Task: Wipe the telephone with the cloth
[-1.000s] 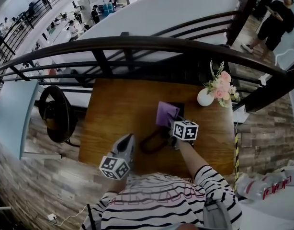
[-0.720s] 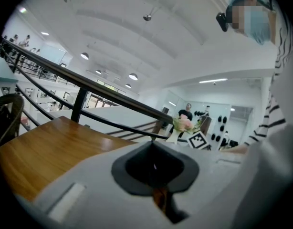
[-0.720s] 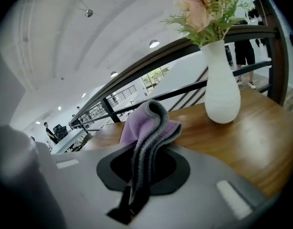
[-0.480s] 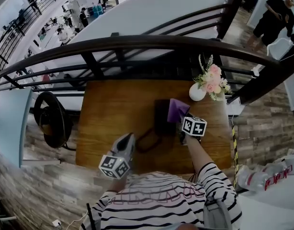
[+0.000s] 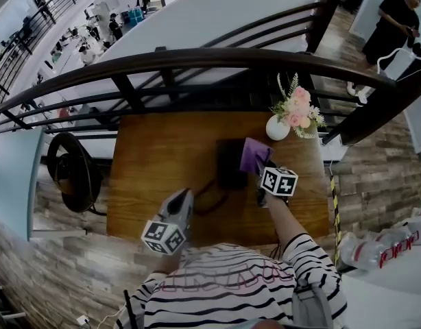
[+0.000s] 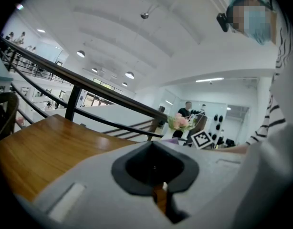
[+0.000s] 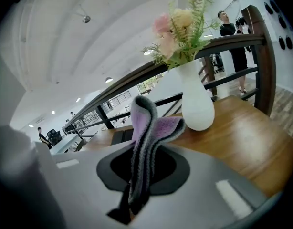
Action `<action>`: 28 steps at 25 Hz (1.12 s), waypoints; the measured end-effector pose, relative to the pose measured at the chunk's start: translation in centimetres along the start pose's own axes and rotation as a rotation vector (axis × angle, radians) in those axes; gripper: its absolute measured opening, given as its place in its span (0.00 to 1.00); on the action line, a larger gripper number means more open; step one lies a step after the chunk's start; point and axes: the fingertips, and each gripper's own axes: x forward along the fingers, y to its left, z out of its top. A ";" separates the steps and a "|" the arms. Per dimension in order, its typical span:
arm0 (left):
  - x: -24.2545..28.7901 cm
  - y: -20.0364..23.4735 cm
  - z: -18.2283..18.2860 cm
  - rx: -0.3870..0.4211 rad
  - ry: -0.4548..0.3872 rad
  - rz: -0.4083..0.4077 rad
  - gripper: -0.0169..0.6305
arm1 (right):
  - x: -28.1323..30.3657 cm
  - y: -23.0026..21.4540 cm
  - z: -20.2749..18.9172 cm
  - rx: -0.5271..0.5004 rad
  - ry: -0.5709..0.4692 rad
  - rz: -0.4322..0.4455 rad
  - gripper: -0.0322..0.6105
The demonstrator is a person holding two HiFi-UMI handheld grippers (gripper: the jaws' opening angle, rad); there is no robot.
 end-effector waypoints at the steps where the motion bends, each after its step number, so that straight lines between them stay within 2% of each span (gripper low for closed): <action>1: -0.1 -0.1 0.0 0.001 -0.003 0.001 0.03 | -0.3 0.9 0.2 -0.004 -0.012 0.020 0.11; 7: -1.1 -0.1 -0.2 -0.002 -0.015 0.015 0.03 | -1.3 7.9 0.1 -0.015 -0.066 0.179 0.11; 10: -1.9 0.2 -0.3 -0.006 -0.022 0.036 0.03 | -0.7 11.0 -1.3 -0.023 -0.035 0.255 0.11; 14: -3.2 0.9 -0.4 -0.012 -0.032 0.067 0.03 | 1.1 13.1 -3.8 -0.041 0.030 0.293 0.11; 21: -4.2 1.2 -0.5 -0.020 -0.036 0.097 0.03 | 3.3 11.7 -6.9 -0.077 0.128 0.236 0.11; 28: -3.2 0.5 -0.6 -0.019 -0.024 0.059 0.03 | 2.5 6.8 -7.1 -0.072 0.141 0.120 0.11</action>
